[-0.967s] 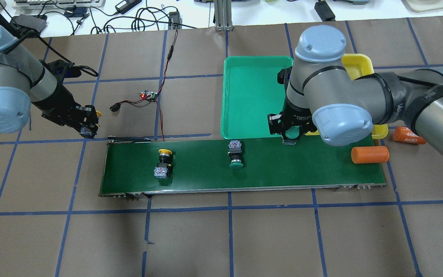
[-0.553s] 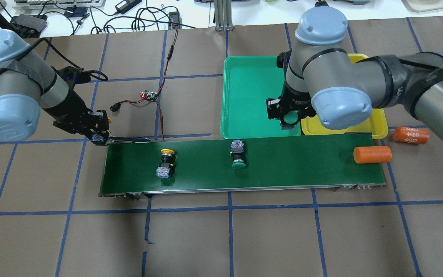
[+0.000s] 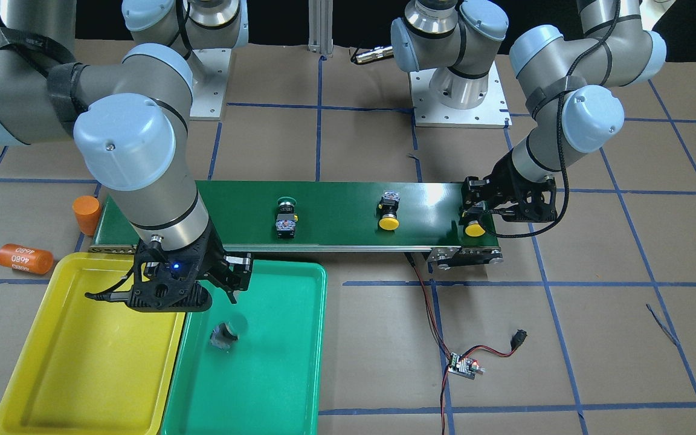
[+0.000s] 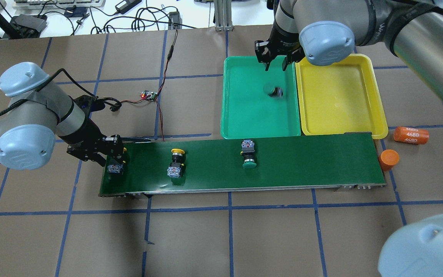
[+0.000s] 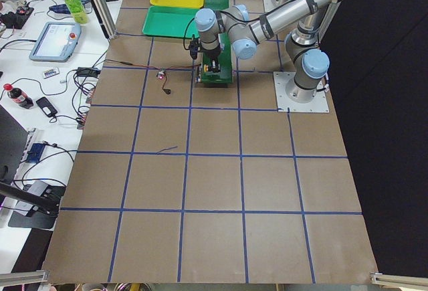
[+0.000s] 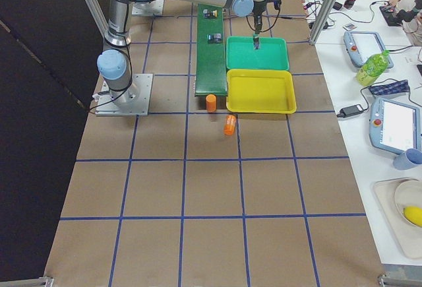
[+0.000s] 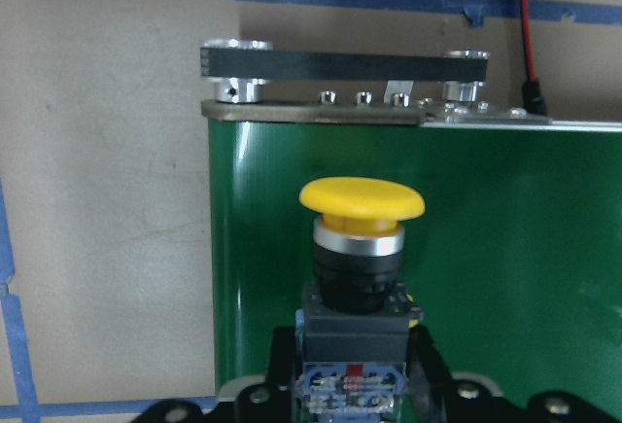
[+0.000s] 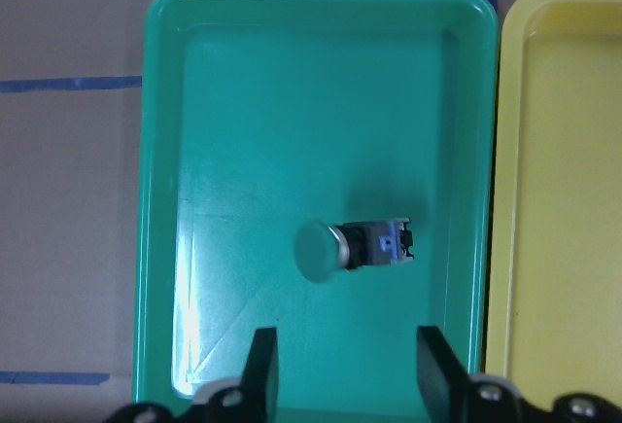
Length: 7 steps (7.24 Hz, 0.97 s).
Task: Sort buttons by color to trays
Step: 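Drop the green button into the green tray while left gripper lifts away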
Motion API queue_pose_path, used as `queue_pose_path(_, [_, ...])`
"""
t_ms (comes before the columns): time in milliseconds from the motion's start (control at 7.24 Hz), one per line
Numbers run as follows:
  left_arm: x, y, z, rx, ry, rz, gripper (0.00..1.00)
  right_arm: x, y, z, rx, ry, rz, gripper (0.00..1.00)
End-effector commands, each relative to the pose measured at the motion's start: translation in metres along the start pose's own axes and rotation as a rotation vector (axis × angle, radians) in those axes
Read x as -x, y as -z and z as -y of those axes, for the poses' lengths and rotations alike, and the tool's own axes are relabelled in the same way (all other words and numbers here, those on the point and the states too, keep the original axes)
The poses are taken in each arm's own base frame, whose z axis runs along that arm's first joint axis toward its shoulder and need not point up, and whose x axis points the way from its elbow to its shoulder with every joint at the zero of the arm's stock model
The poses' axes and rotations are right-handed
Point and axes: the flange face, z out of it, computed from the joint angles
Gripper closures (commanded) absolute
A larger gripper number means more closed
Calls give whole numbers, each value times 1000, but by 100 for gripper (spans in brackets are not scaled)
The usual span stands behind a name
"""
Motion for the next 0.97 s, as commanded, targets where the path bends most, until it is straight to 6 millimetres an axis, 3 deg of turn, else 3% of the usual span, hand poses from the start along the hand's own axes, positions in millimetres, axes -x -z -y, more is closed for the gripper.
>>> queue_pose_path(0, [0, 42, 16, -62, -7, 31, 0, 0, 0, 1, -1, 0, 0, 1])
queue_pose_path(138, [-2, 83, 27, -90, 4, 31, 0, -1, -1, 1, 2, -2, -1, 1])
queue_pose_path(276, [-7, 138, 28, -72, 9, 32, 0, -1, -2, 1, 7, 0, -1, 1])
queue_pose_path(415, [-23, 184, 13, -48, -4, 29, 0, -11, -6, -3, 27, -9, -7, 2])
queue_pose_path(553, [-44, 226, -4, -91, -35, 33, 0, -36, -6, -9, 58, 0, -16, 3])
queue_pose_path(691, [-78, 224, -7, -84, -51, 44, 0, -56, -7, -29, 84, 32, -18, 4])
queue_pose_path(829, [-118, 213, -18, -62, -93, 59, 0, -62, -3, -70, 107, 36, -22, 4])
